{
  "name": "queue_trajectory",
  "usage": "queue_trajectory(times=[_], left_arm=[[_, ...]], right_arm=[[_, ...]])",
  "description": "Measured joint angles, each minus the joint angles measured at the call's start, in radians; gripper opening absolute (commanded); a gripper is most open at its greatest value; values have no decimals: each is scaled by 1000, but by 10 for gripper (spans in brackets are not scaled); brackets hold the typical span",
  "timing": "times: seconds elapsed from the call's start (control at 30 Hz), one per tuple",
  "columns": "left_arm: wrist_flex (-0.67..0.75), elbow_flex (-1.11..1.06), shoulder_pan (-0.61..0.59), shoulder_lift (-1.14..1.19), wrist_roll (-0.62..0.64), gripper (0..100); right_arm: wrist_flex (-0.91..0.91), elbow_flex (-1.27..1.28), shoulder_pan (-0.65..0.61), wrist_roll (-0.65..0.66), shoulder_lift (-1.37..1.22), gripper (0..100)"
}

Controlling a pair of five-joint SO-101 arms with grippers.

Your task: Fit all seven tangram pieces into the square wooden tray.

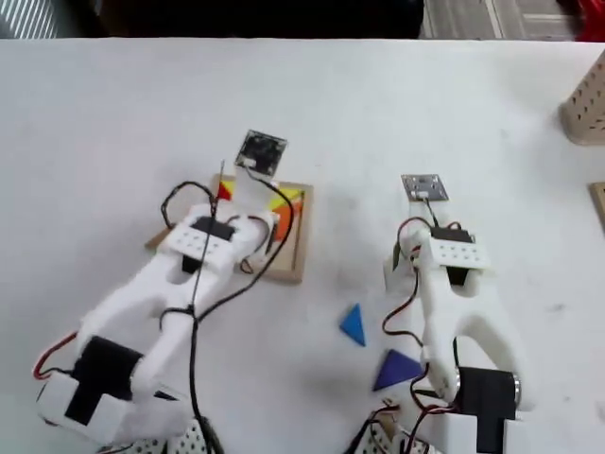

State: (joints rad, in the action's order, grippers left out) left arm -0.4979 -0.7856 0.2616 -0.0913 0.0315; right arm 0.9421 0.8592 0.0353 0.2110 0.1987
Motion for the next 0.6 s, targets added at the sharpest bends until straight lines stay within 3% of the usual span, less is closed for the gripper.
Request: queue_trajectory(times=[0.6], left_arm=[[44, -20, -12, -37, 0, 23]], right_arm=[[0, 0, 0, 0, 0, 24]])
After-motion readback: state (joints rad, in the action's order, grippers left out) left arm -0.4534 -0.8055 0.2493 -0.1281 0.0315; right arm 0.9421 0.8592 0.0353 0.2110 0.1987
